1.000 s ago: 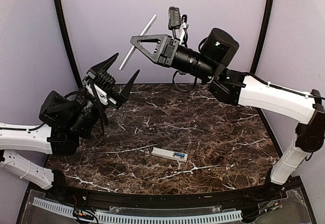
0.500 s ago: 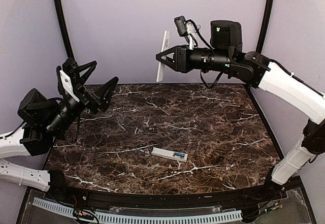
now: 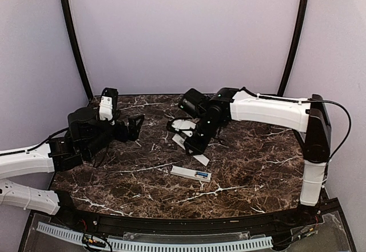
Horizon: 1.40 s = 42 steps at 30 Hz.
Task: Load the batteries into the remote control
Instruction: Place the battery cover on the remote control without the battery cover.
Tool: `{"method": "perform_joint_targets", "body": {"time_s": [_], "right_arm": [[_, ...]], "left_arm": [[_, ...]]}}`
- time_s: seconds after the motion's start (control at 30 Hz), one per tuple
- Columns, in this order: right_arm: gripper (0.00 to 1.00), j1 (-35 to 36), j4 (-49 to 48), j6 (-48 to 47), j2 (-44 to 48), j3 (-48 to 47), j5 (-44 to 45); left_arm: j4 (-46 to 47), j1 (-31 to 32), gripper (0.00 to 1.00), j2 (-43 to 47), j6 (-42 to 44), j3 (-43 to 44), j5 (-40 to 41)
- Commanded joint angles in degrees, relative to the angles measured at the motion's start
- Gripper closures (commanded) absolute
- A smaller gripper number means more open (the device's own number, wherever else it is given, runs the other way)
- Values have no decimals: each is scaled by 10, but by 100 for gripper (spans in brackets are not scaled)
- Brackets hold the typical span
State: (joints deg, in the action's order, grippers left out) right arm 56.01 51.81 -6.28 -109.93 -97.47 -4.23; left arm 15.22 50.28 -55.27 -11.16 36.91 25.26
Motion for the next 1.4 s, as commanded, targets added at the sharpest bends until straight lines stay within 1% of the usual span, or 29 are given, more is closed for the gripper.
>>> {"method": "perform_joint_targets", "body": {"time_s": [0.0, 0.23, 0.4, 0.9, 1.17, 1.37], "right_arm": [[96, 21, 113, -39, -34, -36, 64], [94, 39, 150, -35, -88, -58, 88], [94, 50, 162, -32, -110, -68, 96], [91, 55, 150, -46, -153, -79, 113], [88, 58, 154, -49, -154, -76, 81], [88, 60, 156, -54, -155, -74, 73]], "left_arm": [[9, -30, 1, -17, -67, -32, -20], [18, -44, 1, -64, -71, -31, -37], [17, -49, 1, -85, -69, -21, -52], [11, -65, 2, -93, -65, -13, -60], [10, -67, 2, -94, -63, -12, -62], [10, -68, 2, -93, -63, -12, -65]]}}
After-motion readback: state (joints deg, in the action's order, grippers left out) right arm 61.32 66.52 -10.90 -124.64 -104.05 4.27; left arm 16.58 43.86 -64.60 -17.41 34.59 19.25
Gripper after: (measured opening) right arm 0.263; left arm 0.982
